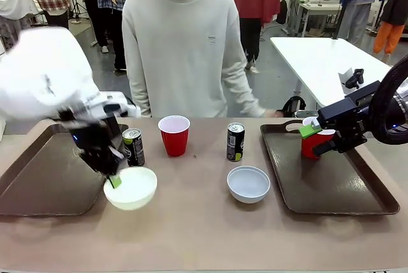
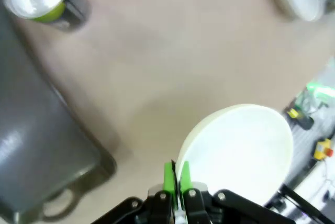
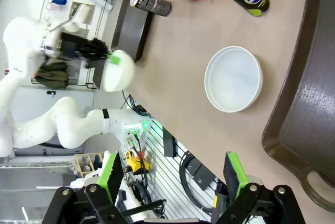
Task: Prepare tableware on both trays.
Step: Pick up a Picnic Bowl from the table and place it on a Handle tray.
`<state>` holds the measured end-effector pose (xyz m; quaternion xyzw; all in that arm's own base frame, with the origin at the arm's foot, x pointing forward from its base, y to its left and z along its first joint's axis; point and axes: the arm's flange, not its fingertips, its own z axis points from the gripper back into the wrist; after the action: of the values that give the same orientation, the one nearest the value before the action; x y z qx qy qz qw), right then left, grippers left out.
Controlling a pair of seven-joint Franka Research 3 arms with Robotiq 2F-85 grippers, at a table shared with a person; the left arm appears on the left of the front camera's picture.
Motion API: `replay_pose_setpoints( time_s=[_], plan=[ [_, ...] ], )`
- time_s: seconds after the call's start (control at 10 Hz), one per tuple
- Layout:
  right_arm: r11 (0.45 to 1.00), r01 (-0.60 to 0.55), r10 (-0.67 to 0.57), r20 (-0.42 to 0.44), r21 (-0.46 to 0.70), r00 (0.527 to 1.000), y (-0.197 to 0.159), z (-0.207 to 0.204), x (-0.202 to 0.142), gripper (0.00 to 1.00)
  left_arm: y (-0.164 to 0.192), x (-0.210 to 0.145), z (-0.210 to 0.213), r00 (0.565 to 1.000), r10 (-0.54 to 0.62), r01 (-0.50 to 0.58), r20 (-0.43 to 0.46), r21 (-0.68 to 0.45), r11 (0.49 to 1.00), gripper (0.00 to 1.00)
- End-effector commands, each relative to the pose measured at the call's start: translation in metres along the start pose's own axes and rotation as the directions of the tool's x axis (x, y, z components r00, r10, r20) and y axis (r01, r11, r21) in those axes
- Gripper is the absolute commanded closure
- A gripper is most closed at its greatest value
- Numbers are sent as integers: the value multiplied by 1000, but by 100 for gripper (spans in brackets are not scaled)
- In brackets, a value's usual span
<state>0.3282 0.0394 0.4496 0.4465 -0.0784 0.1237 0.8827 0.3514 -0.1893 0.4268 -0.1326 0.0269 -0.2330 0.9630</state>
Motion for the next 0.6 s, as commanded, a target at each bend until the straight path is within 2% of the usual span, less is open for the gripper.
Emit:
replay_pose_setpoints(
  time_s=[0.0,0.3,0.4,0.5],
  plan=[
    [1000,-6,6,7,26,1000,-1,-1,2,0,14,-13,53,998,61,-60,8,-67,996,98],
    [1000,-6,6,7,26,1000,-1,-1,2,0,21,-8,55,992,126,-125,5,-64,990,98],
    [1000,-6,6,7,26,1000,-1,-1,2,0,17,-20,73,998,64,-64,4,-73,995,98],
    [1000,-6,6,7,26,1000,-1,-1,2,0,17,-20,73,998,64,-64,4,-73,995,98]
  ],
)
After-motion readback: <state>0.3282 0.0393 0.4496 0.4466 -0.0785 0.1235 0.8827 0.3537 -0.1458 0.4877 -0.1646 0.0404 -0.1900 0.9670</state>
